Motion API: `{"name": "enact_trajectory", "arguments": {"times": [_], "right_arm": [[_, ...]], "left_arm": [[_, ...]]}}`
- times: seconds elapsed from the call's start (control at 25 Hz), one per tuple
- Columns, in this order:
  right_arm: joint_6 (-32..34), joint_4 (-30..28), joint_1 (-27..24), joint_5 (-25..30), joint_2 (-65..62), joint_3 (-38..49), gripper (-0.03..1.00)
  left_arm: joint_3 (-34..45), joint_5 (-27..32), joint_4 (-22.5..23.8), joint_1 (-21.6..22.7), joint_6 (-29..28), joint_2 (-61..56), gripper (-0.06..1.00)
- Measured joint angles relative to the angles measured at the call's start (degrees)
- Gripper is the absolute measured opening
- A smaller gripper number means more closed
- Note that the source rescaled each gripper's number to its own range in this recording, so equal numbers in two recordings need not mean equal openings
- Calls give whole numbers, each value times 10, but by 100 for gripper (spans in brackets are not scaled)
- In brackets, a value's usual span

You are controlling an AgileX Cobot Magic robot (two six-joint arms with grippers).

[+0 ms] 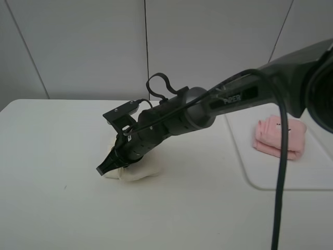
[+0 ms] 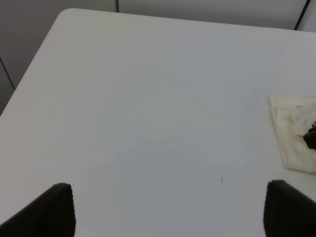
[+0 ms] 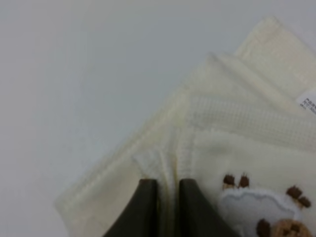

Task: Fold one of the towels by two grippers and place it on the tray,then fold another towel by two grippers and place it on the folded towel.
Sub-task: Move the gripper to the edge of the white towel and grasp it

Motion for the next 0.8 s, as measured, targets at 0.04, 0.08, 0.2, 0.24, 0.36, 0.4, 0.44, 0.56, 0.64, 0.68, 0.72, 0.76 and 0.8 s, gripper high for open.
{"name": "enact_trajectory", "arguments": {"times": [0.04,0.08,0.2,0.24,0.36,0.4,0.44,0.56,0.64,0.68,0.72,0.76,0.8], "right_arm": [[0,1,0,1,1,0,0],[0,1,0,1,2,0,0],[-6,9,0,-3,10,-1,0],[-10,10,0,-3,10,-1,0],[-13,11,0,-3,10,-2,0],[-13,12,0,-3,10,-2,0],[-14,12,0,-3,10,-2,0],[-14,12,0,-3,10,-2,0],[-15,12,0,-1,7,-2,0],[-15,12,0,0,5,-2,0],[-15,12,0,2,2,-2,0],[-15,12,0,2,-1,-2,0],[-15,12,0,5,-3,-2,1]], "left_arm": [[0,0,0,0,0,0,93],[0,0,0,0,0,0,93],[0,0,0,0,0,0,93],[0,0,0,0,0,0,93],[0,0,0,0,0,0,93],[0,0,0,0,0,0,93],[0,0,0,0,0,0,93],[0,0,0,0,0,0,93],[0,0,0,0,0,0,93],[0,0,0,0,0,0,93],[0,0,0,0,0,0,93],[0,0,0,0,0,0,93],[0,0,0,0,0,0,93]]}}
